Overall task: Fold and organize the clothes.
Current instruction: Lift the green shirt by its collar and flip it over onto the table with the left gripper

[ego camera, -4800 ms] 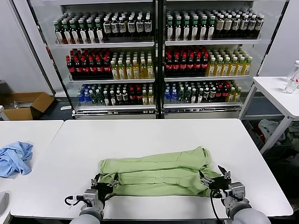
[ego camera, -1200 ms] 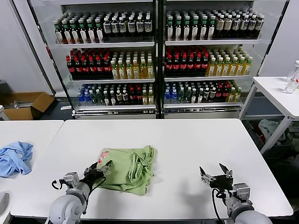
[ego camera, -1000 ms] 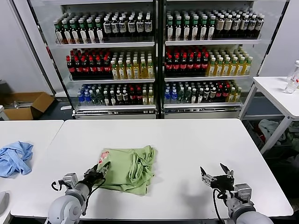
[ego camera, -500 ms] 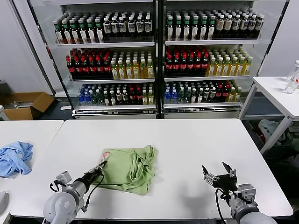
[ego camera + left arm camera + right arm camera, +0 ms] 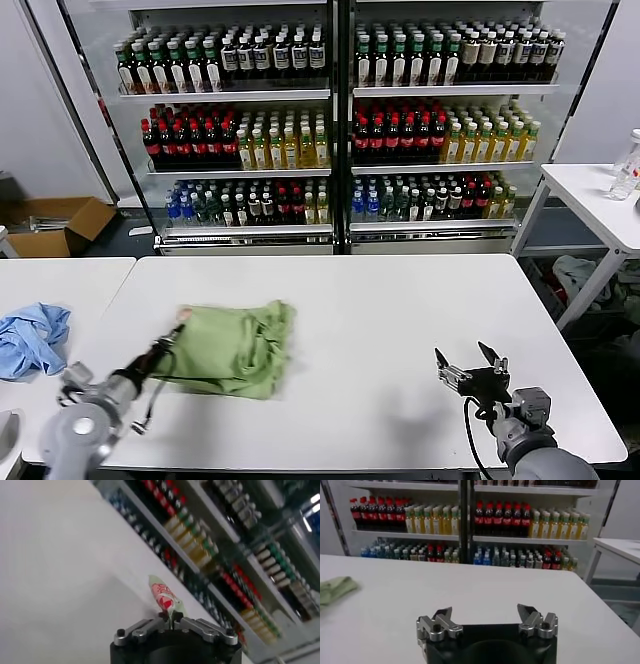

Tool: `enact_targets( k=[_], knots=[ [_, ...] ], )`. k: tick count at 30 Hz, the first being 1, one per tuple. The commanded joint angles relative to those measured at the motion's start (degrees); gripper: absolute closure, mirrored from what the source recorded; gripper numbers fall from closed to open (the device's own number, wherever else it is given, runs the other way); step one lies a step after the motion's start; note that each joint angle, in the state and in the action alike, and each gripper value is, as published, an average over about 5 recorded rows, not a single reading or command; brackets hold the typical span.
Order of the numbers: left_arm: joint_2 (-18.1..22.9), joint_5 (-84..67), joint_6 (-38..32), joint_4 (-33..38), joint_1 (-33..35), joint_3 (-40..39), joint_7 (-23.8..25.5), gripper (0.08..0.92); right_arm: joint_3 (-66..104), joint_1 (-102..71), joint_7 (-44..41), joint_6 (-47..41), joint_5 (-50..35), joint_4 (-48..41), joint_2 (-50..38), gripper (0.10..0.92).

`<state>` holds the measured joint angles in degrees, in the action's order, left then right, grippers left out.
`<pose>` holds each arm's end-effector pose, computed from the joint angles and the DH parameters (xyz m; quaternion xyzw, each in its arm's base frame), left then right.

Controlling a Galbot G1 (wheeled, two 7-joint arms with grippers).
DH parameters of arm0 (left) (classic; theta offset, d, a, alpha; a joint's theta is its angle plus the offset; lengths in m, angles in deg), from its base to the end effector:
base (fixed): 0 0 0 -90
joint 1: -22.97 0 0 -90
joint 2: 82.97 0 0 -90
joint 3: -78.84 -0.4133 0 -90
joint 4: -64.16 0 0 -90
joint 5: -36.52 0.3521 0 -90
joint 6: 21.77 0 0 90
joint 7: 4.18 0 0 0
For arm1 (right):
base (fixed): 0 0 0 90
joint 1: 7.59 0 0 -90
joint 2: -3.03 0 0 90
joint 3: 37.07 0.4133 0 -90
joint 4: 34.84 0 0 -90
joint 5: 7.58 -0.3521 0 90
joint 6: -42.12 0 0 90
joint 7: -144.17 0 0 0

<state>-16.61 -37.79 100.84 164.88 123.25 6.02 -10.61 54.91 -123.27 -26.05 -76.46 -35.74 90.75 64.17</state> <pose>0.2757 0.2331 -0.3322 -0.0013 -0.8984 0.3963 0.1892 0.1809 -0.1092 -0.2842 0.0476 -0.9809 0.0304 0.1862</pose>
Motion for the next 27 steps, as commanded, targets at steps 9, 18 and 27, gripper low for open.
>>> enact_targets(
  k=[9, 18, 27],
  knots=[
    [-5.0, 18.4, -2.1, 15.8, -3.5, -15.4, -5.5, 0.905, -1.9, 2.5, -0.3, 0.3, 1.9, 0.7, 1.2, 0.203],
    [19.2, 25.7, -1.9, 11.1, -12.7, -37.7, -12.3, 0.905, 0.0, 3.4, -0.9, 1.7, 1.7, 0.4, -1.2, 0.203],
    [27.8, 43.1, -5.3, -7.2, -18.2, -45.1, -8.6, 0.905, -0.9, 8.6, -0.9, 2.6, 0.2, -3.1, -3.5, 0.203]
  ],
)
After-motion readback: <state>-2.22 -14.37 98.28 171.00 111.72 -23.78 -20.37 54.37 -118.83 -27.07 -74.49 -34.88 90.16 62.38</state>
